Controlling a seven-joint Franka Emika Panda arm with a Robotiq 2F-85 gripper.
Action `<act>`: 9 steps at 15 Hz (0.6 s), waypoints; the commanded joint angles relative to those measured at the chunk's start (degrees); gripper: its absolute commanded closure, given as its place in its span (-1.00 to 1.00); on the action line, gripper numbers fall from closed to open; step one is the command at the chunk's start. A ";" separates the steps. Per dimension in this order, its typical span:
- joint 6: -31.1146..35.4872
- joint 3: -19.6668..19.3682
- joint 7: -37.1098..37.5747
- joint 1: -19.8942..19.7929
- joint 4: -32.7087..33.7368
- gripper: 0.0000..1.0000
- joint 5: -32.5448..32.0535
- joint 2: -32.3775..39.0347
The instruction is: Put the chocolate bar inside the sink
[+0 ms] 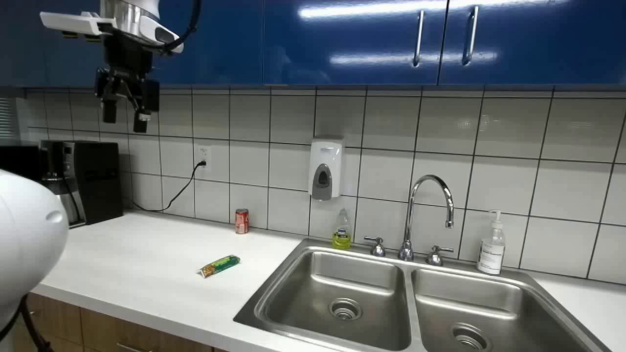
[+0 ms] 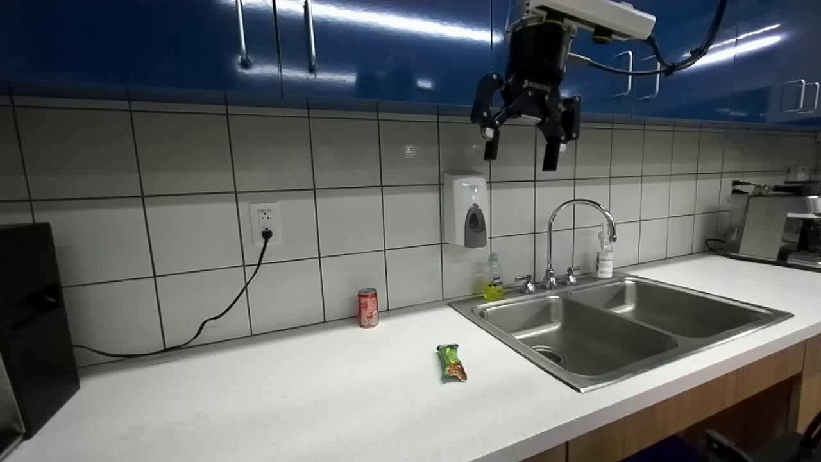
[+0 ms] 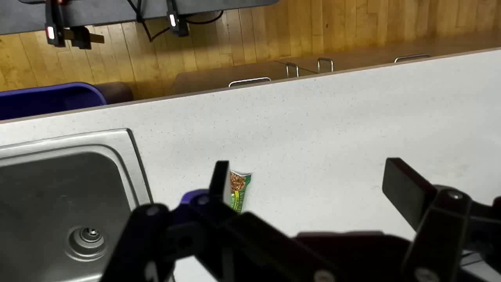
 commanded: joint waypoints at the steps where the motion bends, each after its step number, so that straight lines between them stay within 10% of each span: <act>1: -0.31 0.66 -0.47 -0.99 0.22 -1.00 0.44 -0.01; 9: -3.86 -2.61 -6.63 -2.27 -1.94 -1.00 -2.28 2.41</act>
